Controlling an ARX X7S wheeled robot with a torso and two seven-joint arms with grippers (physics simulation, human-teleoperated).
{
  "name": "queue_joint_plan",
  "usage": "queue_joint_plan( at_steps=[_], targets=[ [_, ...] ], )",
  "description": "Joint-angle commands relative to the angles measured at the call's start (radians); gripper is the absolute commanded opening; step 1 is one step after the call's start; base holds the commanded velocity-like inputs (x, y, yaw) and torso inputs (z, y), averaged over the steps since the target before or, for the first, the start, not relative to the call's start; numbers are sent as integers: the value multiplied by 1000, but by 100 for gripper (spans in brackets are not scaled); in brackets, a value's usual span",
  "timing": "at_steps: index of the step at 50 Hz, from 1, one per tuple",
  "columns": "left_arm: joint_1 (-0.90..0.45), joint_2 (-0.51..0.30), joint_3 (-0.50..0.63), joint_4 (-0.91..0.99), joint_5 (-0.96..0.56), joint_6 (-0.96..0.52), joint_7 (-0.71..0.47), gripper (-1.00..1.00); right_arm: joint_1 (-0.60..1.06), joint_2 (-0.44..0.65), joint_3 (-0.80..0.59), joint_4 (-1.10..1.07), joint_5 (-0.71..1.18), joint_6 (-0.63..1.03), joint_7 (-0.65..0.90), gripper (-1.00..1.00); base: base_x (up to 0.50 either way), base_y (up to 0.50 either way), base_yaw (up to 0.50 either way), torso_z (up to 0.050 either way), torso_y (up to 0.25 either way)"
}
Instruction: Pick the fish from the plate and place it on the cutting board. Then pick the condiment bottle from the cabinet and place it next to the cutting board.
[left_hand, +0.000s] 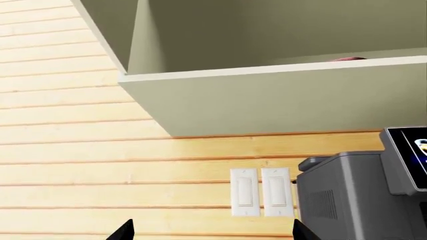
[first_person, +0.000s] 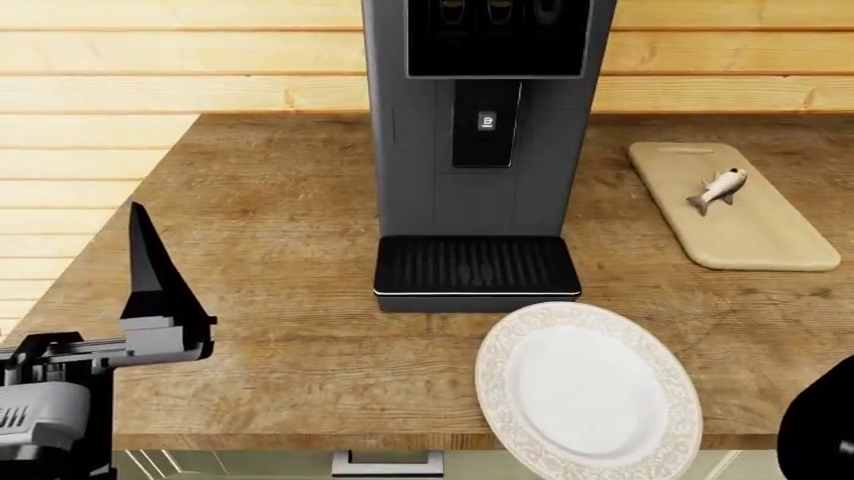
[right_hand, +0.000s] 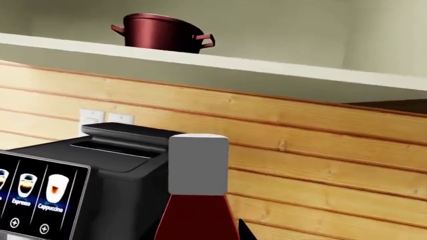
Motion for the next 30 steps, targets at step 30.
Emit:
queue_joint_plan(
  at_steps=[30],
  targets=[
    [-8, -3, 19, -8, 7, -1, -3, 100, -217, -16, 169, -137, 186, 46, -46, -100, 0, 0, 0, 0, 0]
  ],
)
